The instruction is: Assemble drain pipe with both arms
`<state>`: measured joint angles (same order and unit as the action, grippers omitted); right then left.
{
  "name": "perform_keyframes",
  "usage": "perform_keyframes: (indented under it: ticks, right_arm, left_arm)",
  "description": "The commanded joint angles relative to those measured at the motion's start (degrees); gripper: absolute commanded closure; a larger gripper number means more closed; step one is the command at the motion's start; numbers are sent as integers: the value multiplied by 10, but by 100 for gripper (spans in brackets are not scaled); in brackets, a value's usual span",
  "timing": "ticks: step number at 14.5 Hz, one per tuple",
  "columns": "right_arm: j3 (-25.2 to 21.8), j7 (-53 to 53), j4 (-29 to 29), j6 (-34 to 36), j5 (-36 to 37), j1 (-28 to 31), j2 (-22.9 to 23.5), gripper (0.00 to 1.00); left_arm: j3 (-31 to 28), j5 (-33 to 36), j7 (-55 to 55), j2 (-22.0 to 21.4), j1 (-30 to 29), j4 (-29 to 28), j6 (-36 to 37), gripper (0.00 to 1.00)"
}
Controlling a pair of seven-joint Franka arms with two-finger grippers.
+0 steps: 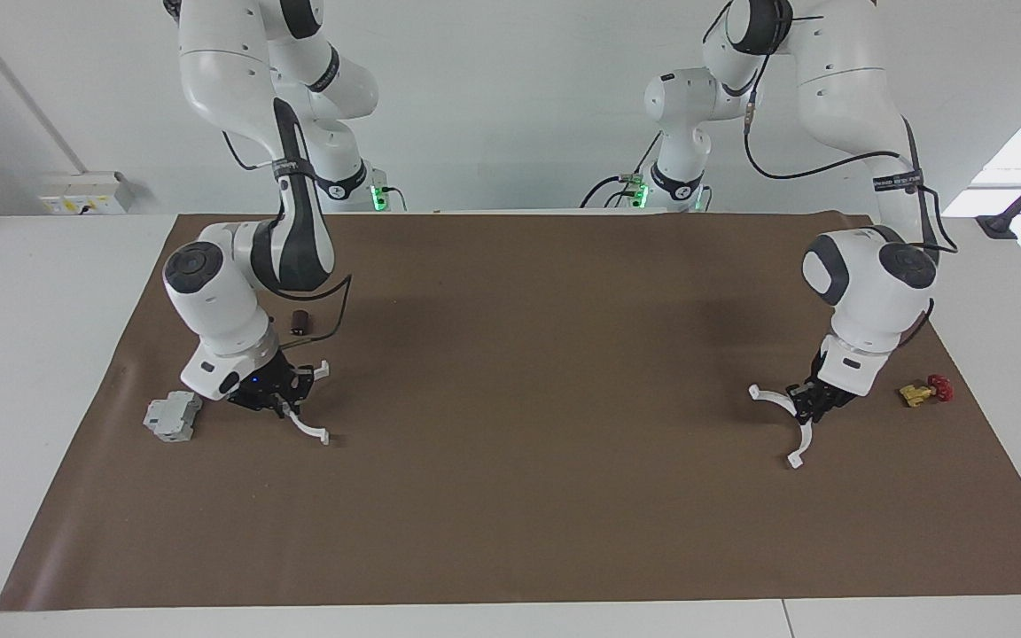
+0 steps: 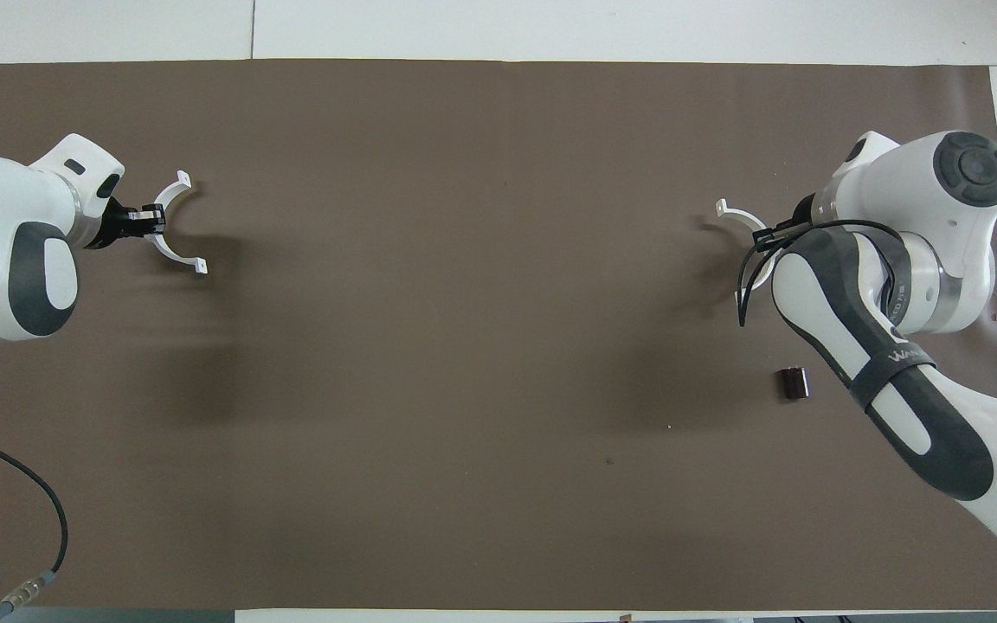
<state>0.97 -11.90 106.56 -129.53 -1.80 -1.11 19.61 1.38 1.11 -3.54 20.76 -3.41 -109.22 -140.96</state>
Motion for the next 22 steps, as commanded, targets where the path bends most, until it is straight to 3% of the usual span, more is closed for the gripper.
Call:
perform_keyframes:
  ticks: [1,6,9,12,19,22]
  right_arm:
    - [3,95,-88,54,-10,-51,32,100]
    - [3,301,-171,73,3,-178,74,100]
    - [3,397,-173,69,42,-223,88,100]
    - [3,420,-167,31,37,-247,104,100]
    - [3,435,-112,-10,39,-275,97,100]
    - [3,435,-73,-44,40,-284,85,100]
  left_arm:
    - [-3,-1,6,-40,-7,-7,34,100]
    - [-4,-1,66,-95,-18,-7,115,100]
    - [-4,-1,78,-122,-17,-6,157,100]
    - [-3,-1,86,-148,-12,22,218,100]
    - [1,0,101,-136,-8,153,369,100]
    - [4,0,100,-141,-7,158,382,100]
